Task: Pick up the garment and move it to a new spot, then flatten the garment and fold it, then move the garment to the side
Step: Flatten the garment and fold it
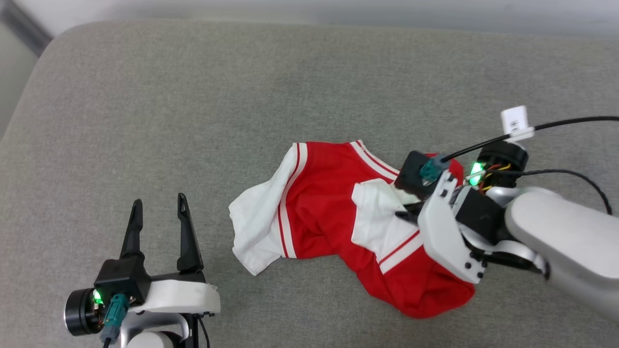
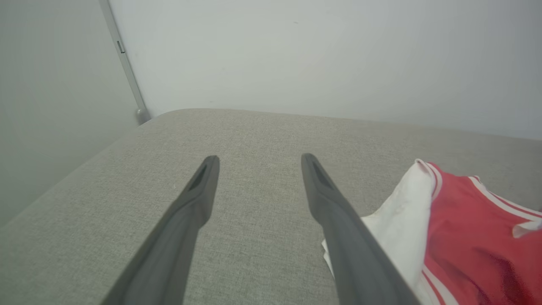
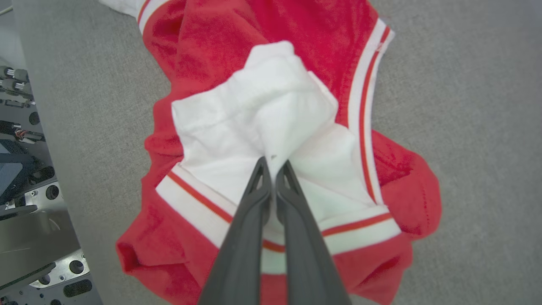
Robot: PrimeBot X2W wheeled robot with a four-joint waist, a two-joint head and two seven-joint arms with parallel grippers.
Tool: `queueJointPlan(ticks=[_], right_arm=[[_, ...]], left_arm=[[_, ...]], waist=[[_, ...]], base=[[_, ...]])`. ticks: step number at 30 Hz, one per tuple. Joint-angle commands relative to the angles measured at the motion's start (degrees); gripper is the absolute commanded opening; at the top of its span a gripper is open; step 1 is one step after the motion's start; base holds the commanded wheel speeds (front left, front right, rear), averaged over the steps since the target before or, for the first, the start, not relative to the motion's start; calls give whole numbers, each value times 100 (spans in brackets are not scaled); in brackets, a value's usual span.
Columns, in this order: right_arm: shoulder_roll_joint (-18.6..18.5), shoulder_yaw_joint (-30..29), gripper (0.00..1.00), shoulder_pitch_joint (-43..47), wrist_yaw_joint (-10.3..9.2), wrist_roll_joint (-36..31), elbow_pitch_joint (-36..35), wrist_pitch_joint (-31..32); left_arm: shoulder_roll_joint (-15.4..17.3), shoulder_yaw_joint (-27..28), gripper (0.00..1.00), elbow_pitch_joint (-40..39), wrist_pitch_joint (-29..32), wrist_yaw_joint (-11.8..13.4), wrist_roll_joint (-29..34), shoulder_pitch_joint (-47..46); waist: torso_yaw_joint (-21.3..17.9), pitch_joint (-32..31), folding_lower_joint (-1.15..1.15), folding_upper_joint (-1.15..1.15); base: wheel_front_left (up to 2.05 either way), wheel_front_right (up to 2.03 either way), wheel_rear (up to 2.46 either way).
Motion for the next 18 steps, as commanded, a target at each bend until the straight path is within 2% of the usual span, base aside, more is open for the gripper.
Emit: queueJointPlan(ticks=[1,6,10,14,18], right_arm=[[-163,-74,0,-76,-4,80,-86,-306],[-623,-776,0,164,-4,482,-225,-1121],[-986,-1422,0,450,-4,693,45,-1416],[-1190,-1985,0,765,-4,925,814,-1499],[-1179,-2305,0,1033,-3,981,1816,-1563]], left_arm=[[-37,82,100,17,-14,-49,69,116],[-138,246,100,-21,-14,-190,176,231],[-210,316,100,-52,-15,-288,237,249],[-280,312,100,-30,-15,-394,297,137],[-315,286,100,30,-15,-445,323,21]], waist=[[-124,-127,0,0],[-261,-194,0,0],[-306,-104,0,0],[-271,74,0,0],[-180,231,0,0]], base=[[0,0,0],[0,0,0],[0,0,0],[0,0,0],[0,0,0]])
